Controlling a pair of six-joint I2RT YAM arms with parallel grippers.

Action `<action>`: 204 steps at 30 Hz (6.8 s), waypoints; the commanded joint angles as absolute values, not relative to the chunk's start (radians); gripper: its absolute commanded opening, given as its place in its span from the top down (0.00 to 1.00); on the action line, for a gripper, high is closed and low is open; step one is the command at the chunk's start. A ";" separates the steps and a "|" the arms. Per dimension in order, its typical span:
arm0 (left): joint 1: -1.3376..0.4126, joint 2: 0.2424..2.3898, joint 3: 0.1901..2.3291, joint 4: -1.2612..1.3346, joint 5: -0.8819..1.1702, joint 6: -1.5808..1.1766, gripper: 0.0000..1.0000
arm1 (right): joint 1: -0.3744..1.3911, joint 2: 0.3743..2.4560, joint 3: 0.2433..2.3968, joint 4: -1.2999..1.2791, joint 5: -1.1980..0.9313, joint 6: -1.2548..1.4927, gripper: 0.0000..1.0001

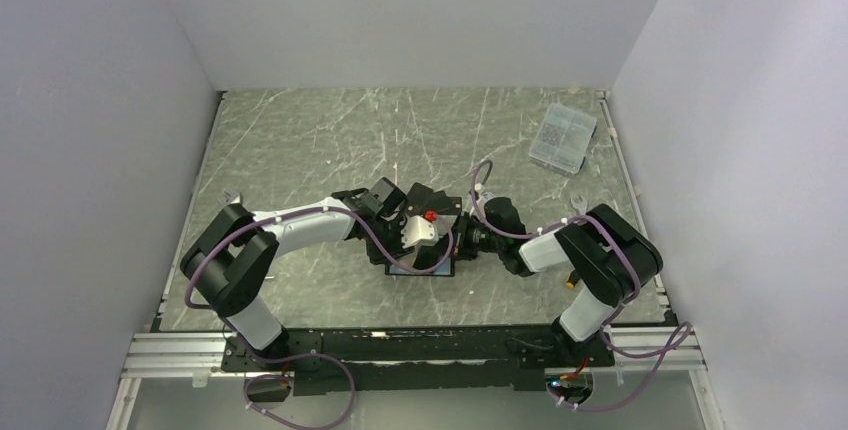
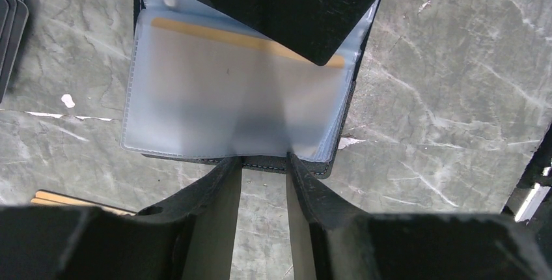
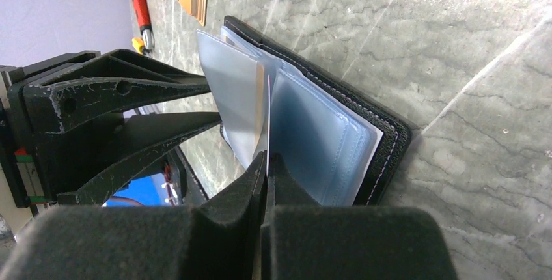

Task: Put the credit cards into the card holder
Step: Insert the credit card into the card holder.

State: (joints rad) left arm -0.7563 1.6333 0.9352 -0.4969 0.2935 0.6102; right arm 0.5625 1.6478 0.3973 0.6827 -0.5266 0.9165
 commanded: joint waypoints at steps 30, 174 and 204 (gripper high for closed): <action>-0.737 1.722 0.990 -0.549 0.214 0.719 0.55 | 0.572 1.566 0.422 0.659 -0.434 0.876 1.00; -0.838 1.672 0.925 -0.589 0.281 0.682 0.94 | 0.617 1.681 0.472 0.375 -0.443 0.890 1.00; -0.838 1.665 0.929 -0.591 0.278 0.682 0.95 | 0.608 1.707 0.426 0.356 -0.448 0.934 1.00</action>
State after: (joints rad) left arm -0.8158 1.6482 0.9485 -0.5533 0.2108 0.6941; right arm 0.5968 1.7012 0.4854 0.5240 -0.5232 0.9581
